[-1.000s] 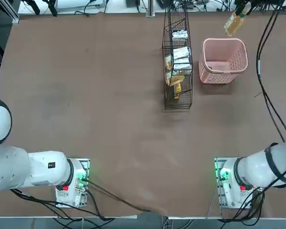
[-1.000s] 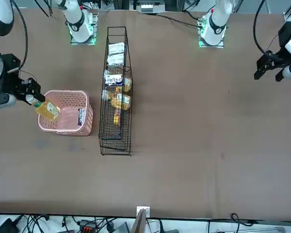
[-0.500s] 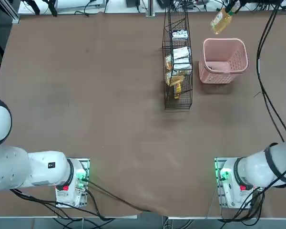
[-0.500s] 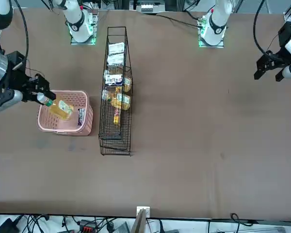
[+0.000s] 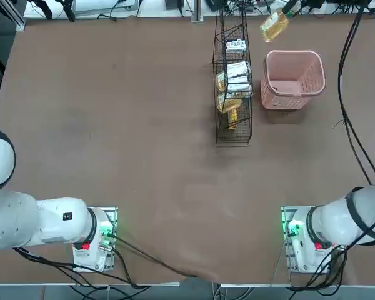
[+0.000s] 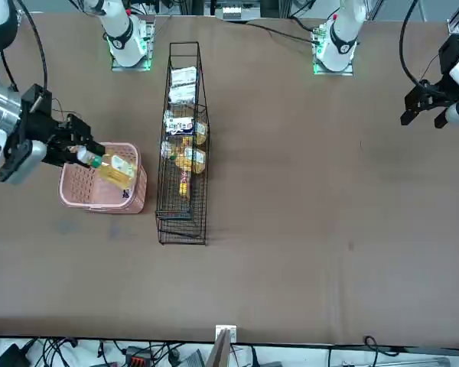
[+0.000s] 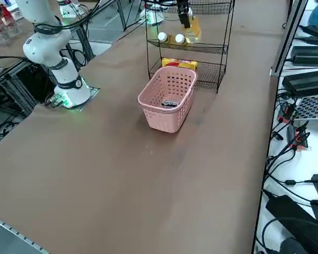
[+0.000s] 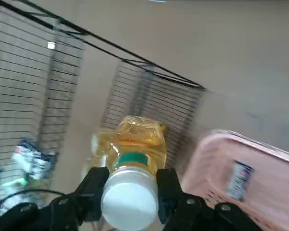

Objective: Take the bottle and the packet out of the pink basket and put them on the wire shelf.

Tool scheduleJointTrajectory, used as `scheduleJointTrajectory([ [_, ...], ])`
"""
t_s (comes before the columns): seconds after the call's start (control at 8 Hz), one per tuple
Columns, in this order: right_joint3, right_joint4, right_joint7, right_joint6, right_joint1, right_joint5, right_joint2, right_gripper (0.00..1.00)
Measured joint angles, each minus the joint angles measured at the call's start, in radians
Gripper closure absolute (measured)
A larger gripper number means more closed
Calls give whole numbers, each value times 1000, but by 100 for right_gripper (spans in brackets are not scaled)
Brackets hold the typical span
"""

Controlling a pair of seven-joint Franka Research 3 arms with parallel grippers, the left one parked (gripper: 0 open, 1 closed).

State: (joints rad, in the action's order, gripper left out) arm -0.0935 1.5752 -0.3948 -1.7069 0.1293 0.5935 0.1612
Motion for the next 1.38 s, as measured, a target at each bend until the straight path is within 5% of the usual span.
scheduleJointTrajectory([
  [0.38,0,0,-96,-1,4,135,60,45],
  [1.38,7,2,-120,-32,33,233,193,45],
])
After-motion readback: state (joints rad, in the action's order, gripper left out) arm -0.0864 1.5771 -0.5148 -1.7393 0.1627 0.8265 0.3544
